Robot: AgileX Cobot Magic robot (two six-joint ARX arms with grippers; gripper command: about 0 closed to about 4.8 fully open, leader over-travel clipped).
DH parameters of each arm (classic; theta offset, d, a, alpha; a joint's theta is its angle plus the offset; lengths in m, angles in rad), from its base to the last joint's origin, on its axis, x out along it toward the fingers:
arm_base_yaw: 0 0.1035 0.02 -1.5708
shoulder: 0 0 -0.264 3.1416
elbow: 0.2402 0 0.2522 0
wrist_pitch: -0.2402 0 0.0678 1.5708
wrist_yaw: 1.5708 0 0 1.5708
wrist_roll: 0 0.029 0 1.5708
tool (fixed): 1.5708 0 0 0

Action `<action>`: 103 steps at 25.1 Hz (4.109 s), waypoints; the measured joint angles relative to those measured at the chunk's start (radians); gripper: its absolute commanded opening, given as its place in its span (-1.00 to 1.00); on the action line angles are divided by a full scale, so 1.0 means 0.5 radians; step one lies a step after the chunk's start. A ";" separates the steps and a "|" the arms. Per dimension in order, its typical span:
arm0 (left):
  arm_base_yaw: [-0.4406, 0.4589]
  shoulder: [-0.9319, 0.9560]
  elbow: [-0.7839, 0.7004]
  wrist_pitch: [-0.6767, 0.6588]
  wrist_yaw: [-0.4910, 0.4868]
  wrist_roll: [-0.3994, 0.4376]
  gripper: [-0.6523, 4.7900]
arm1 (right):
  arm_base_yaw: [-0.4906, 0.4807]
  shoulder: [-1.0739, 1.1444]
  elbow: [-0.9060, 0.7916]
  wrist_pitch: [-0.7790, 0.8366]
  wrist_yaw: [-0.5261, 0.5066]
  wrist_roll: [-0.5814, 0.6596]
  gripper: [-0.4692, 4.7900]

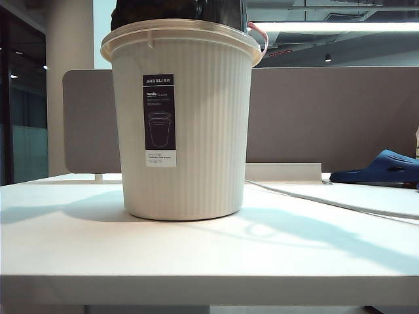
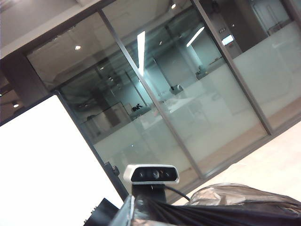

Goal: Open the ring lid of the trash can, pull out the black garbage bag inside, and place it on the table.

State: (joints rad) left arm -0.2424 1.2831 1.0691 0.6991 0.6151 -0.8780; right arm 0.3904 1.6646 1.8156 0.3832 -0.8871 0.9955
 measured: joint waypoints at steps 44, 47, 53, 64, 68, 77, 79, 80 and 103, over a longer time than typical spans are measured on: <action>0.178 -0.167 -0.001 -0.002 0.388 -0.096 0.29 | -1.070 0.034 1.011 -0.375 -0.166 -0.051 -0.83; 0.178 -0.167 -0.001 -0.002 0.434 -0.033 0.29 | -1.151 0.034 1.010 -0.378 -0.165 -0.098 -0.83; 0.014 -0.167 -0.001 -0.002 0.507 0.194 0.24 | -1.157 0.037 1.009 -0.423 -0.167 -0.248 -0.83; -0.173 -0.166 -0.001 -0.314 0.394 0.560 0.24 | -1.157 0.039 1.009 -0.868 -0.164 -0.709 -0.83; -0.231 -0.166 -0.001 -0.371 0.368 0.661 0.24 | -1.157 0.039 1.009 -1.070 -0.122 -0.913 -0.83; -0.455 -0.166 0.000 -0.514 0.117 0.961 0.22 | -1.157 0.042 1.003 -1.489 0.101 -1.339 -0.83; -0.489 -0.166 -0.001 -0.570 0.037 1.012 0.22 | -1.156 0.043 1.000 -1.535 0.142 -1.385 -0.83; -0.510 -0.166 -0.001 -0.603 0.015 1.038 0.22 | -1.153 0.043 1.000 -1.557 0.167 -1.409 -0.83; -0.529 -0.165 0.000 -0.735 -0.010 1.090 0.22 | -0.881 0.165 0.991 -1.904 0.908 -1.889 -0.83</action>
State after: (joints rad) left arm -0.5068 1.2007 1.0691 0.3317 0.6102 -0.3328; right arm -0.0502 1.7470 2.3112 -0.5690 -0.4332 0.0509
